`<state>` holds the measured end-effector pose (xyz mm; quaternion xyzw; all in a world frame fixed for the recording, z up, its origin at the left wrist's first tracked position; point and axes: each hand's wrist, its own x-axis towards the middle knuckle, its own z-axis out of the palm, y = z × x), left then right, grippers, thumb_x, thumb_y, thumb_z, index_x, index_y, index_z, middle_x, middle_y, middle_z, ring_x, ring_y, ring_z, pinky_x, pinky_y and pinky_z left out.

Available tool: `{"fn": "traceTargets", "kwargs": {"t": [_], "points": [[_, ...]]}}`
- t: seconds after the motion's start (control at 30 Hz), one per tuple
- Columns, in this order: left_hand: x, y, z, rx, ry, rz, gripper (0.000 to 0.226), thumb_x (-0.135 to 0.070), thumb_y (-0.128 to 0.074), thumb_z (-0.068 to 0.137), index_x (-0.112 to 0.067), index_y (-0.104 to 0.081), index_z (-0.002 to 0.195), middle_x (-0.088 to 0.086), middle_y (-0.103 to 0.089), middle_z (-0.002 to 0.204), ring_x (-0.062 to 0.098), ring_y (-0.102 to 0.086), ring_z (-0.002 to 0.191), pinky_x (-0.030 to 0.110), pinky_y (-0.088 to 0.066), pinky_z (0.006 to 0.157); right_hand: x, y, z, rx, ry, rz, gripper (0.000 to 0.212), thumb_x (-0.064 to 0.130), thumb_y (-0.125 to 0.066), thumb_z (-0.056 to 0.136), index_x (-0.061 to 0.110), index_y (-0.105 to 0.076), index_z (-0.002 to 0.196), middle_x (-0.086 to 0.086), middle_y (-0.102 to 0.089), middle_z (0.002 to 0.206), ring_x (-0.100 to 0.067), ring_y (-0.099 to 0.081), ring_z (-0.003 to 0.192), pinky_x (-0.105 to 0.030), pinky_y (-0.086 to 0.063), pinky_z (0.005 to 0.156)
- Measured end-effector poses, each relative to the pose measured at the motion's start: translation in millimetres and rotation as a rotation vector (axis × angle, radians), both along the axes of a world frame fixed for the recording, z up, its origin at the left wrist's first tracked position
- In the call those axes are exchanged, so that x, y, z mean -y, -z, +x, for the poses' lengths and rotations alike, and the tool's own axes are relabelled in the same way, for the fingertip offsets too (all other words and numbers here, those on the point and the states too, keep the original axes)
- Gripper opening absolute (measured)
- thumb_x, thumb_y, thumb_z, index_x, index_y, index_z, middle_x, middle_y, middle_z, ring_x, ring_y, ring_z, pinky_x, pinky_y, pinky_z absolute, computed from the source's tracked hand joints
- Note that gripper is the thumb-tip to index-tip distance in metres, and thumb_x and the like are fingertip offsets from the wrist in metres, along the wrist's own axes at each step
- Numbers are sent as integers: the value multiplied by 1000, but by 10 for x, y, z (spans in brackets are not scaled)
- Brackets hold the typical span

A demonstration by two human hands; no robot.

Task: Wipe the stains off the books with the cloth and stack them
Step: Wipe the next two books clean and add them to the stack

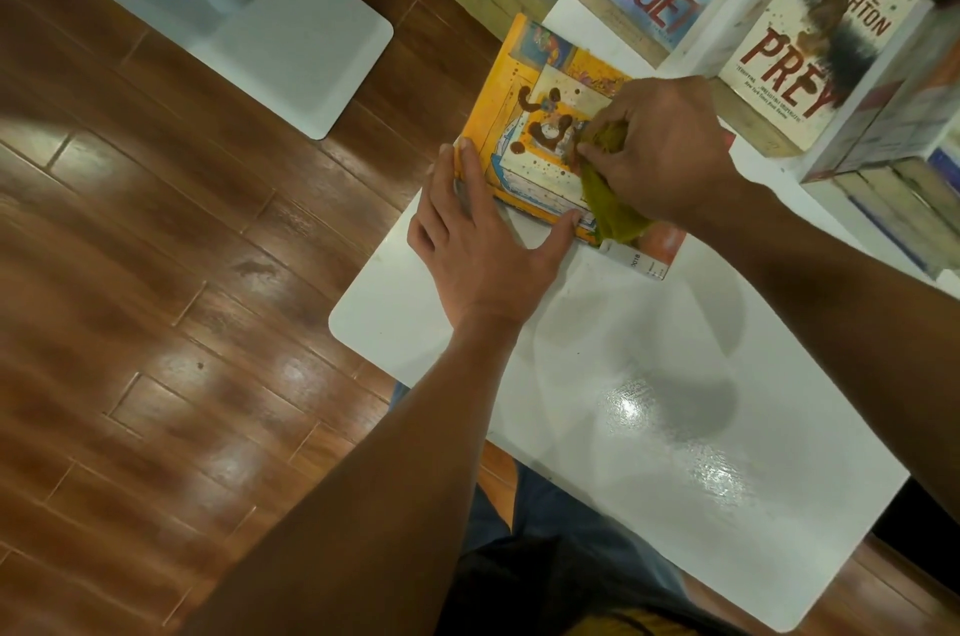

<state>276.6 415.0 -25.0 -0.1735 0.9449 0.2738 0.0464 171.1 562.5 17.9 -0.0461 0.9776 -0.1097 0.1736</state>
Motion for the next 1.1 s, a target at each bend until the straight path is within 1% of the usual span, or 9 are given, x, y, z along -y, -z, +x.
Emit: {"fn": "traceTargets", "kwargs": {"t": [0.1,0.2,0.37,0.47,0.57,0.73,0.83,1.0,1.1], "points": [[-8,-6,6,-8,4,6,112,-86,-50,78,-15,-22,159,6,-24,163,25,-21,148,42,-16,120,-53,-78,15,19,-86,-36,31,46,-70,87,23,-77,107,-3,-70,106,-27,-61,97,-35,-48,87],[-4,3,-9,-1,2,0,111,-85,-51,78,-15,-22,159,6,-24,163,25,-20,148,41,-15,120,-127,-97,-50,-76,2,5,28,40,-68,91,19,-76,108,-4,-68,113,-28,-56,107,-31,-36,92],[-12,-2,9,-16,3,1,112,-85,-53,78,-14,-23,159,6,-25,162,25,-22,148,42,-18,119,-130,-84,57,-19,-110,-35,28,42,-73,87,22,-78,106,-2,-70,104,-25,-60,98,-29,-36,84],[-1,12,2,-15,-4,-8,111,-83,-54,79,-13,-24,159,7,-26,162,26,-22,148,43,-17,119,-150,-62,-26,-103,50,-13,29,42,-70,90,19,-77,107,-3,-70,110,-25,-57,102,-25,-28,84],[-2,3,19,-17,1,-4,111,-84,-53,79,-14,-23,159,6,-25,163,25,-21,148,42,-17,119,-89,-44,15,-46,-23,-32,24,43,-71,89,26,-77,105,2,-69,109,-20,-57,99,-29,-36,82],[-6,1,4,-5,-2,-5,111,-84,-52,78,-14,-23,159,6,-24,163,25,-20,149,41,-15,120,-122,-33,-78,-97,60,-28,28,45,-71,89,24,-77,106,0,-69,110,-23,-58,103,-25,-31,84],[-8,-1,24,-14,6,3,111,-85,-51,78,-14,-22,159,6,-24,163,25,-20,149,41,-15,120,-87,-55,-9,-40,-81,-57,25,43,-74,86,25,-78,103,0,-69,105,-23,-60,96,-26,-35,80],[-5,5,-2,-4,6,-6,111,-85,-52,79,-14,-22,159,6,-24,163,25,-20,149,41,-15,120,-89,-63,-63,-92,12,0,25,46,-70,89,26,-77,103,3,-67,106,-23,-58,100,-23,-34,79],[-3,10,3,-19,10,-1,111,-84,-53,78,-14,-22,159,6,-24,163,25,-21,149,41,-15,120,-62,-81,48,-12,-129,-70,21,42,-73,87,27,-78,100,2,-68,103,-26,-60,99,-35,-45,85]]}}
